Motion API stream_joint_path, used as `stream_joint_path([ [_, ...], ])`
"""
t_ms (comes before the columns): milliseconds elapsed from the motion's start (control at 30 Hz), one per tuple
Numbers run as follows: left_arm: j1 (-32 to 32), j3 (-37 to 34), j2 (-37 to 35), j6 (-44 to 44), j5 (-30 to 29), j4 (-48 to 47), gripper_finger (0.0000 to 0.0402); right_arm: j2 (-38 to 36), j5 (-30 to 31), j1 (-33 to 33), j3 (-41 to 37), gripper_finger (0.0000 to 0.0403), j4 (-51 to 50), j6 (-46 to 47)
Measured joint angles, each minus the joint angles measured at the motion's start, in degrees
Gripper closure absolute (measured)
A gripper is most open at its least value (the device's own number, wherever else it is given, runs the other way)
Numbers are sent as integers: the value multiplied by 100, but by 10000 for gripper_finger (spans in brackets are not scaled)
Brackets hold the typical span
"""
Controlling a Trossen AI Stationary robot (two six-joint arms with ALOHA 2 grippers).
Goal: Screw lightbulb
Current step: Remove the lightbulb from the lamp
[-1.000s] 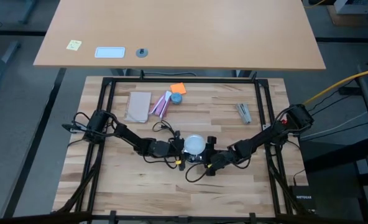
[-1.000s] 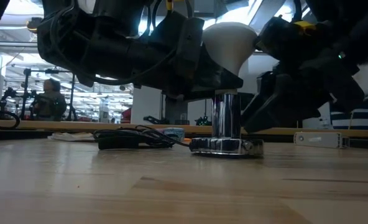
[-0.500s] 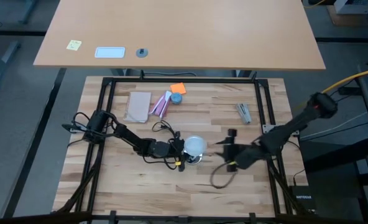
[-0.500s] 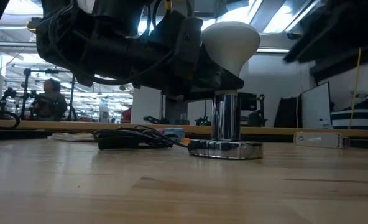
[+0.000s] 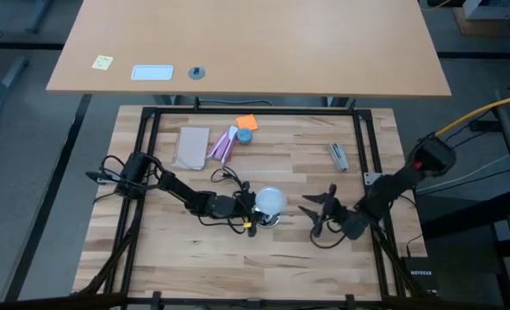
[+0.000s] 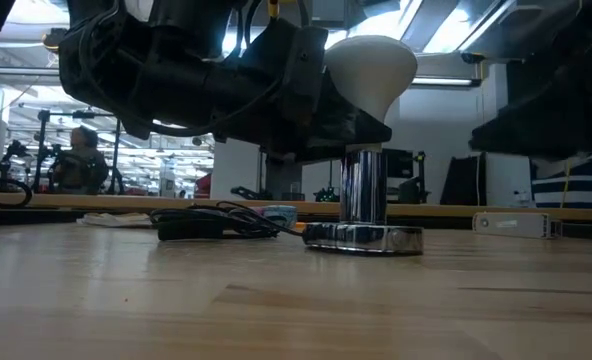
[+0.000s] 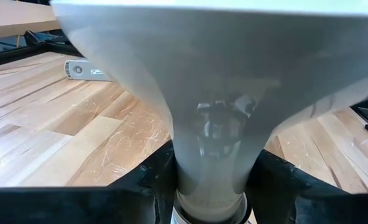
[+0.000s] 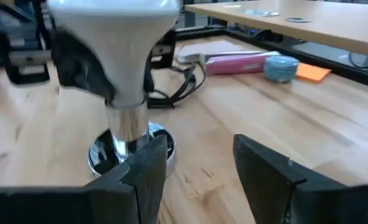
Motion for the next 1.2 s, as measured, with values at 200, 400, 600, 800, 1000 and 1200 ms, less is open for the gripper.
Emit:
stream_joint_path([
  [200, 0, 0, 0, -90, -3, 3, 252, 1315, -924, -519, 393, 214, 954, -619],
  [400, 0, 0, 0, -92, 1, 0, 255, 2025, -1061, -1011, 1002, 214, 855, -658],
  [600, 0, 0, 0, -110, 29, -3, 250, 2346, -2326, -1663, 1276, 214, 747, -532],
  [800, -7, -4, 0, 37, 57, -3, 248, 2449, -3317, -2009, 1439, 214, 733, -778],
  [1000, -5, -2, 0, 43, 87, -28, 248, 2438, -3650, -2049, 1450, 214, 605, -511],
  [1200, -7, -2, 0, 59, 115, -44, 256, 2436, -3691, -1901, 1492, 214, 514, -52],
])
